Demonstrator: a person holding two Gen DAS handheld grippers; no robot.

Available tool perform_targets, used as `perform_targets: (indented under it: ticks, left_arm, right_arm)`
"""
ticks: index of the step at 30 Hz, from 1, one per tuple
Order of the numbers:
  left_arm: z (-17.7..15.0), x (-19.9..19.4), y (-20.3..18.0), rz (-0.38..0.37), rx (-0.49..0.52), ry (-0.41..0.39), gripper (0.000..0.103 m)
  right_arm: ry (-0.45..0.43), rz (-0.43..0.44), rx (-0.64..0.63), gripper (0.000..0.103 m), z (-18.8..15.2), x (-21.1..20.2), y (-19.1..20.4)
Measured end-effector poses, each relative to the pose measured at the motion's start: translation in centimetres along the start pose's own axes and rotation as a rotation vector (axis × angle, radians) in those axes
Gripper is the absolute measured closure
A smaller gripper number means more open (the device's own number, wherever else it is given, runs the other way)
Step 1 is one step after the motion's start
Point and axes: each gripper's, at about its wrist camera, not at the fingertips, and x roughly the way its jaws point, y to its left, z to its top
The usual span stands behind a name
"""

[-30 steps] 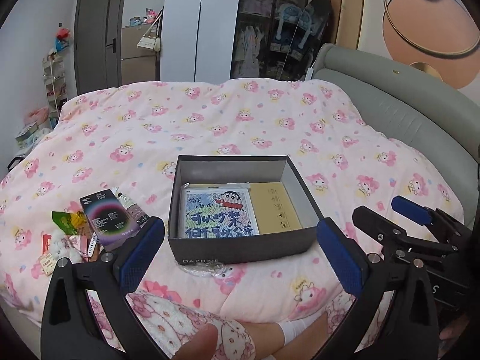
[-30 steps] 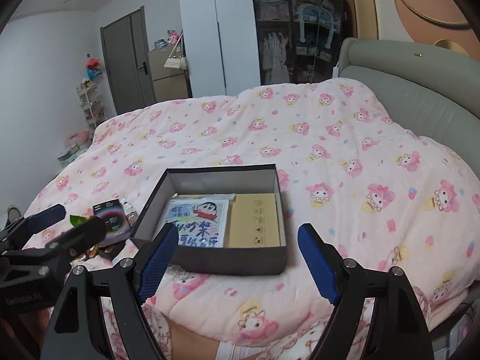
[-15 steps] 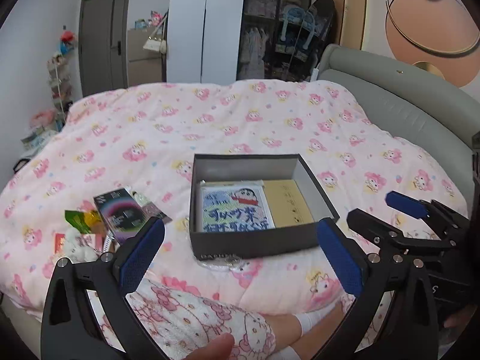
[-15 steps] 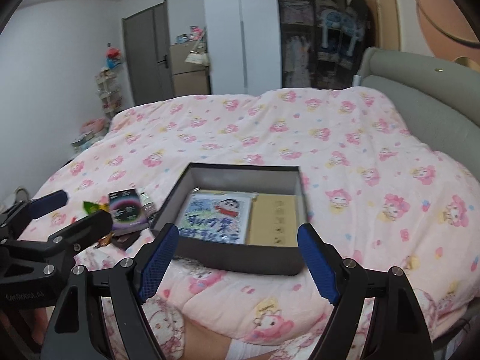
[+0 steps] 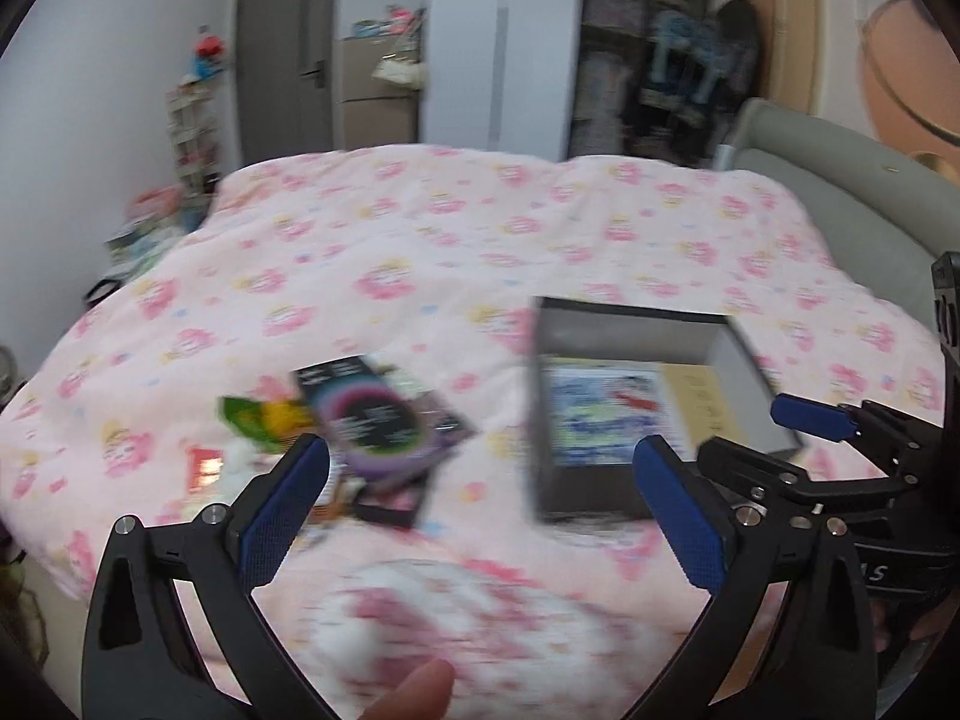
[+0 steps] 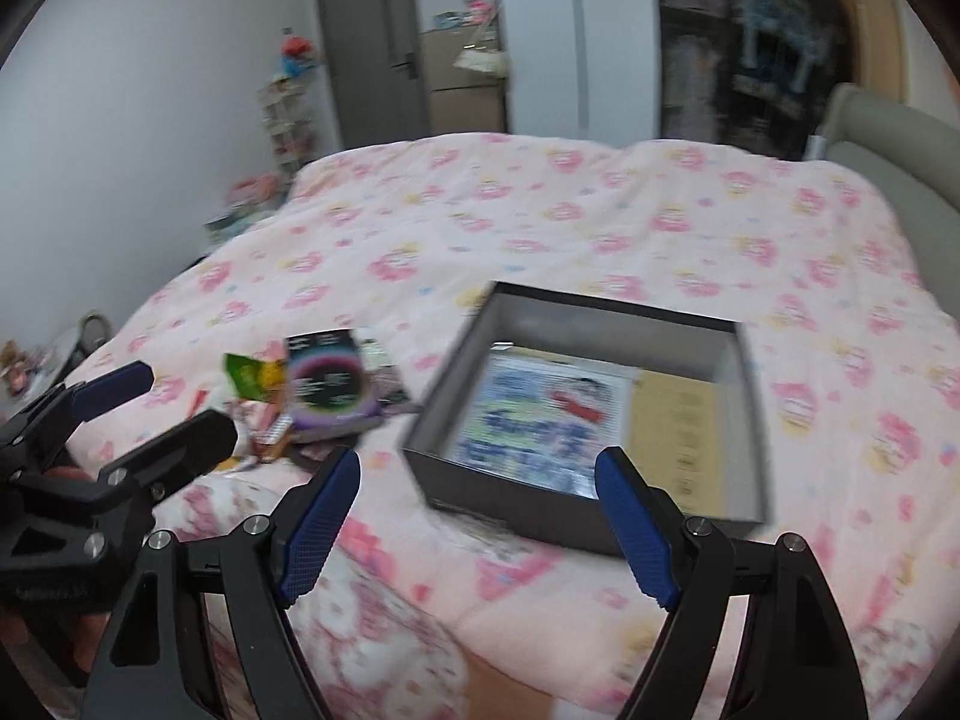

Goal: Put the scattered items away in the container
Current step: 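Grasp the black Smart Devil box with the left gripper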

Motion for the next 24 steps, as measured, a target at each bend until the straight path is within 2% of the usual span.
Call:
perform_targets:
  ticks: [3, 5, 7, 10, 12, 15, 17, 18, 20, 24]
  left_arm:
    - [-0.7, 1.8, 4.0, 0.051, -0.048, 0.044, 0.004]
    - [-1.1, 3.0, 6.3, 0.084, -0.083, 0.063, 0.005]
    - [-1.6, 4.7, 8.8, 0.081, -0.143, 0.099, 0.006]
    - [-2.5, 8.1, 11.7, 0.013, -0.254, 0.177, 0.009]
    - [-3.2, 11.4, 13.4, -0.097, -0.346, 0.269, 0.009]
    - [-3.8, 14.7, 14.4, -0.110, -0.401, 0.341, 0.028]
    - [-3.9, 16.6, 15.1, -0.159, -0.446, 0.376, 0.042]
    - [-4.0, 17.6, 15.4, -0.167, -0.462, 0.394, 0.047]
    - [-3.9, 19.1, 15.5, -0.160, -0.450, 0.421, 0.050]
    - [-3.8, 21.1, 15.1, -0.228, -0.441, 0.488, 0.054]
  right_arm:
    - [0.057, 0.063, -0.031, 0.027, 1.0, 3.2, 2.1]
    - [0.086, 0.031, -0.062, 0.029, 1.7, 5.0, 3.6]
    - [0.096, 0.014, -0.100, 0.034, 2.3, 6.5, 4.9]
    - [0.120, 0.054, -0.125, 0.042, 3.3, 9.0, 6.3]
    - [0.152, 0.080, -0.131, 0.047, 3.8, 11.2, 7.1]
    - [0.201, 0.116, -0.103, 0.047, 4.0, 14.6, 8.2]
    - [0.223, 0.144, -0.084, 0.047, 4.0, 16.2, 8.7]
    - [0.239, 0.144, -0.087, 0.047, 4.0, 17.1, 9.0]
    - [0.262, 0.127, -0.101, 0.047, 4.1, 19.0, 9.3]
    - [0.300, 0.123, -0.098, 0.047, 4.4, 21.5, 9.5]
